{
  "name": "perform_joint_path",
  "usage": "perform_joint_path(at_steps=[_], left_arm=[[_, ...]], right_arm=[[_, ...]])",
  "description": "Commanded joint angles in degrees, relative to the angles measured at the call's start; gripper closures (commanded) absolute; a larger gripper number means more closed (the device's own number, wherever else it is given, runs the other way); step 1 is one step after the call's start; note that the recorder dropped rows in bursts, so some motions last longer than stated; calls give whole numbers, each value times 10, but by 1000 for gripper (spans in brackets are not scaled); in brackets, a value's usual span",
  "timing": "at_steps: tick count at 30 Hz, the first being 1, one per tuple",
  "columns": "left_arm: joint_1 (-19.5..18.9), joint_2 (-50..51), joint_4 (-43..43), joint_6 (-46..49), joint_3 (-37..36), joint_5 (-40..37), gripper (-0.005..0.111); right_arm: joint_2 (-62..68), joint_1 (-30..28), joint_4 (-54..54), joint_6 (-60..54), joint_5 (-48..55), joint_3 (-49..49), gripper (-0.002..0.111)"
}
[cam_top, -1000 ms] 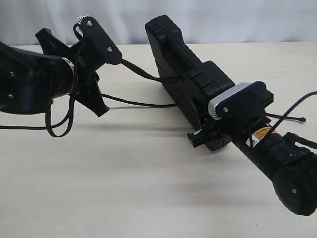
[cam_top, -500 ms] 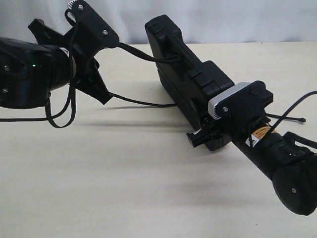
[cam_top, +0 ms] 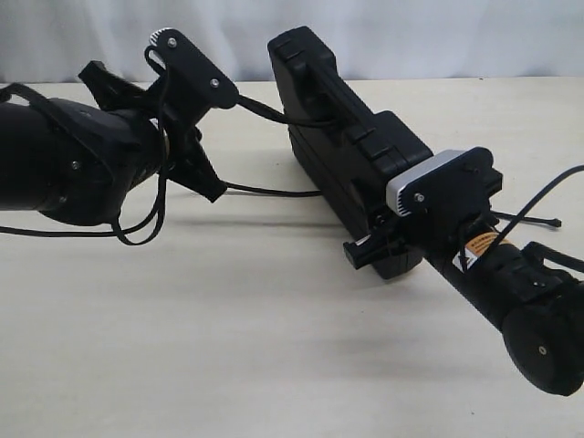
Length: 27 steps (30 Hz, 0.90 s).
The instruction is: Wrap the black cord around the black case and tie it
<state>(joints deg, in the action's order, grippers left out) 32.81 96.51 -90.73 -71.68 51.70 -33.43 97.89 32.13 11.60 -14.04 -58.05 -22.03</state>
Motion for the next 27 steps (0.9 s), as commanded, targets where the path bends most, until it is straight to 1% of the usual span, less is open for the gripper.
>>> perform_joint_path(at_steps=[1,3,5,7,9,13,14,16,18,20,21,22,24,25,26,27], left_arm=[[8,0,-67,-90,6,-7,107],[10,0,-92,-137,6,-5,107],[12,0,-92,-166,6,2,107],[12,0,-92,-176,6,16,107],[12,5,-92,-181,6,15,107],[12,22,-92,-185,6,30,107],[12,29,-92,-185,6,33,107],[12,31,-92,-185,9,43,107],[12,31,-92,-175,10,72,107],[12,33,-92,-148,10,102,107],[12,33,-92,-147,10,108,107],[12,37,-92,-130,10,133,107],[12,40,-92,-99,10,166,107],[12,42,-92,-91,10,173,107],[12,42,-92,-90,10,173,107],[7,42,-92,-89,10,175,107]], right_arm=[[6,0,-23,31,73,5,104],[6,0,-23,31,76,5,104],[6,0,-23,31,79,5,104],[6,2,-17,31,79,5,104],[6,19,19,4,78,5,104],[6,80,149,-96,47,2,104],[6,109,215,-152,40,-3,104],[6,129,249,-188,38,-10,104],[7,158,282,-227,36,-16,104],[16,191,358,-290,14,-29,104],[21,199,381,-314,5,-34,104],[37,212,419,-360,-11,-44,104],[67,228,453,-398,-42,-58,104],[76,232,465,-413,-50,-62,104],[98,240,499,-452,-67,-73,104],[113,240,515,-476,-74,-79,104]])
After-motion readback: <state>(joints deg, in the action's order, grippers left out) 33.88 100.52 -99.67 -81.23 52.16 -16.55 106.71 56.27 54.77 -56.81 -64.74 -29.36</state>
